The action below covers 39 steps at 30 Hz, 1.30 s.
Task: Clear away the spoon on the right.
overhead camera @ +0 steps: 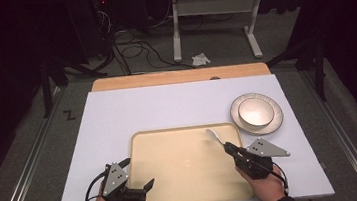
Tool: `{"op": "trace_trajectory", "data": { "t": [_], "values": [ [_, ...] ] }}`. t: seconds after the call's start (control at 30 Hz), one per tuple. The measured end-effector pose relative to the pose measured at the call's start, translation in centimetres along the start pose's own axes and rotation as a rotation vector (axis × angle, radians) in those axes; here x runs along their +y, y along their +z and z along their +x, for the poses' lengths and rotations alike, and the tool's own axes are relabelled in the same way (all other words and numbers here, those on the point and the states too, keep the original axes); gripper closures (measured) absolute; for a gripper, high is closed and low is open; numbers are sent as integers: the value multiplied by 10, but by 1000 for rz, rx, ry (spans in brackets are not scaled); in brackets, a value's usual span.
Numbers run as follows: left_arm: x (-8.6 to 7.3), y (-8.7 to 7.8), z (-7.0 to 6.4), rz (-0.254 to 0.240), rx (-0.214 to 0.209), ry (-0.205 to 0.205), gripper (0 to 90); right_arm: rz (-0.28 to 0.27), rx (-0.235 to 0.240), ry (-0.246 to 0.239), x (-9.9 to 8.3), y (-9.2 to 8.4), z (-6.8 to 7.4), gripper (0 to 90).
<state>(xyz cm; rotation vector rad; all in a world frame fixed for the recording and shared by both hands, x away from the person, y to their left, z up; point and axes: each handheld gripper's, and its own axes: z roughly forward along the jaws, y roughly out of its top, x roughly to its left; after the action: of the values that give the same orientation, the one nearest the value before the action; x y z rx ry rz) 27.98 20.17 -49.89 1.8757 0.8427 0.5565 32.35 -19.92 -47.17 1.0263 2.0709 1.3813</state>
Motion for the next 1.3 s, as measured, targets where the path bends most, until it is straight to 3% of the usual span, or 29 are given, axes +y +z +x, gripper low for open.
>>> {"op": "trace_trajectory", "data": {
  "t": [0.17, 0.4, 1.1, 1.2, 1.3],
  "values": [
    [0, 0, 0, 3, -3, 2, 2, 16, 3, 32, -4, 3, -5, 869],
    [0, -1, 0, 2, -5, 3, 2, 19, 8, 4, -4, 5, 3, 869],
    [0, -1, 0, 1, -9, 5, 2, 64, 0, -14, -9, 4, 8, 856],
    [0, -1, 0, 1, -10, 6, 2, 53, 6, -33, -8, 2, 10, 725],
    [0, -1, -1, 2, -11, 8, 2, 32, 21, -46, -6, -1, 13, 679]
  ]
}}
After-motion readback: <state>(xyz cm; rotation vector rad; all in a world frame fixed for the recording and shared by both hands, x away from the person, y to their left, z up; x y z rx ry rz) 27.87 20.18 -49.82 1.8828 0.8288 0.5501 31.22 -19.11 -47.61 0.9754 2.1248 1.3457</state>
